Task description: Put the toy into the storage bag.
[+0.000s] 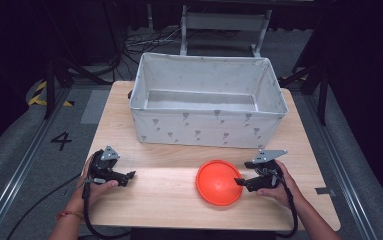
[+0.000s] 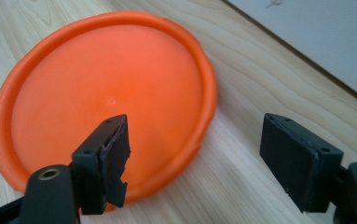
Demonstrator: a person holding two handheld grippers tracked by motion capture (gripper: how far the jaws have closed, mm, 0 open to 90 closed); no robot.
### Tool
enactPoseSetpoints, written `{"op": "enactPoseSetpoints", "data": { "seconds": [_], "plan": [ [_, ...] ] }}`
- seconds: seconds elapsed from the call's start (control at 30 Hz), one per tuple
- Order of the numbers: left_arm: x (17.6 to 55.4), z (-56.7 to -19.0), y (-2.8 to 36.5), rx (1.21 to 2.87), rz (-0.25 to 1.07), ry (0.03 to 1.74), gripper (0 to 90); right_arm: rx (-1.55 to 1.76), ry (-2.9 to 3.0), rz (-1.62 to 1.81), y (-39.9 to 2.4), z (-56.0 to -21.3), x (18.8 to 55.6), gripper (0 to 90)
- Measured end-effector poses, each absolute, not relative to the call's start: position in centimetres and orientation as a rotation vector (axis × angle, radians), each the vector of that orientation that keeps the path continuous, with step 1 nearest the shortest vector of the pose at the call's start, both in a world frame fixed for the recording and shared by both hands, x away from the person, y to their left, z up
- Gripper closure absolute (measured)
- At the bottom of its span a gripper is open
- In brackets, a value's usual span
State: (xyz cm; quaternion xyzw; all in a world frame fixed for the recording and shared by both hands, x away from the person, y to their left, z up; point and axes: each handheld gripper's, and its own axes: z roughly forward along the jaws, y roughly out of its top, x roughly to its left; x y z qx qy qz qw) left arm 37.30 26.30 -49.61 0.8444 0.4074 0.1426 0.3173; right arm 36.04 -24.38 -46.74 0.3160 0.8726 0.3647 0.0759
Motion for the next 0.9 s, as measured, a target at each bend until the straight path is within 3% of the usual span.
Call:
{"op": "enactPoseSetpoints", "data": {
  "seconds": [0.23,0.33,0.57,0.73,0.9],
  "plan": [
    [37.3,-49.6,26.3,2.22,0.379,1.073,0.1,0.95,2.673,1.036,-22.9,-48.3,36.7,20.9],
    [37.3,-49.6,26.3,2.22,0.379,1.073,0.1,0.926,2.684,1.014,-22.3,-48.7,36.6,14.6],
    [37.3,-49.6,26.3,2.222,0.377,1.072,0.1,0.873,2.68,0.994,-21.3,-48.8,36.1,13.1],
    [37.3,-49.6,26.3,2.222,0.378,1.072,0.1,0.861,2.68,1.004,-20.9,-48.7,35.9,22.4],
    [37.3,-49.6,26.3,2.22,0.379,1.073,0.1,0.916,2.636,1.06,-21.7,-48.4,36.2,46.4]
  ]
}}
